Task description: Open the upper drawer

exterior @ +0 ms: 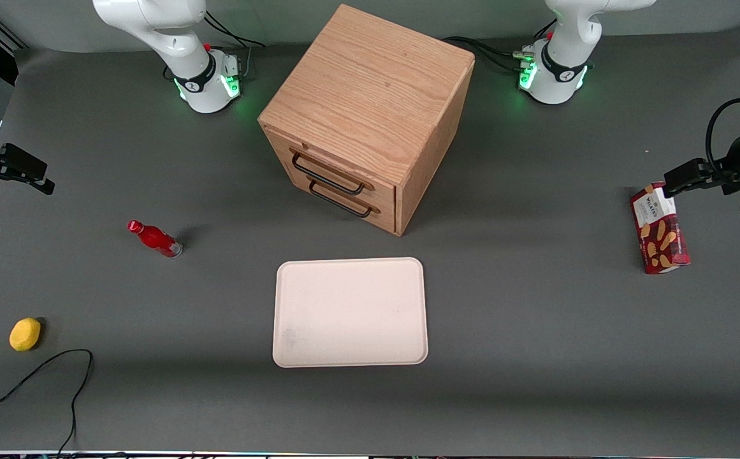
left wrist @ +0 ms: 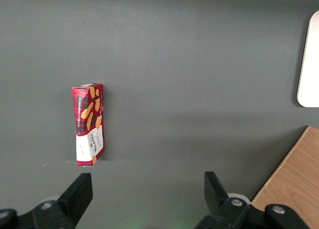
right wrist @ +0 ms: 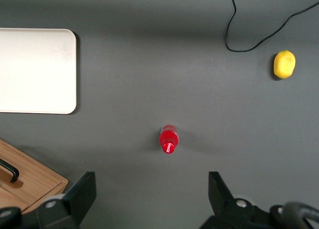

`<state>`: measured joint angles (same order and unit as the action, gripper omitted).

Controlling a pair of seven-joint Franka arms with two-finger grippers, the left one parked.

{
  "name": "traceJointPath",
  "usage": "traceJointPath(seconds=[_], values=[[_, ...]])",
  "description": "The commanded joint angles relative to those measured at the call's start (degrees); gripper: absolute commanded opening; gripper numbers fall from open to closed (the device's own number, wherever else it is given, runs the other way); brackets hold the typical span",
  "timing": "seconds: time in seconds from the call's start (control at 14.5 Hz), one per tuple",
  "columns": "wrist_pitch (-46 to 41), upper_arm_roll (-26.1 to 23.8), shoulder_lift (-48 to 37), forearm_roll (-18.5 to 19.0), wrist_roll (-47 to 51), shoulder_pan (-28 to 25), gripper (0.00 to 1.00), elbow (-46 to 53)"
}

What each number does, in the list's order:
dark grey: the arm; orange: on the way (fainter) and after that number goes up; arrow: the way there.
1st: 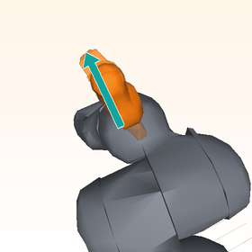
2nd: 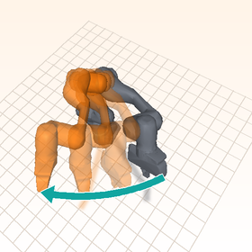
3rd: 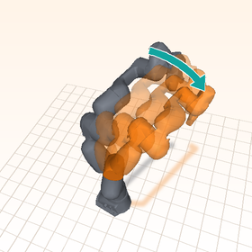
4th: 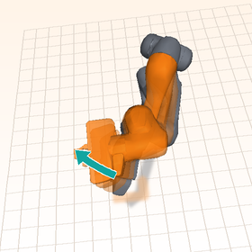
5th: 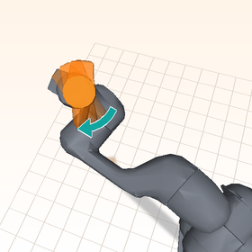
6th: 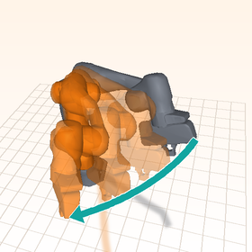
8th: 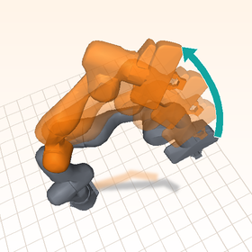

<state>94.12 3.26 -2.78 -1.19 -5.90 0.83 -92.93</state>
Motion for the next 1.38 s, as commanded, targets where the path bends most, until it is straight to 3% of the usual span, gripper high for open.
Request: traceJointPath(seconds=[0.0, 1.31], values=[[-1.1, 0.3, 0.1, -0.7, 1.2, -0.1, 1.0, 1.0], [-0.5, 0.2, 0.9, -0.7, 3.7, -0.7, 1.0, 1.2]])
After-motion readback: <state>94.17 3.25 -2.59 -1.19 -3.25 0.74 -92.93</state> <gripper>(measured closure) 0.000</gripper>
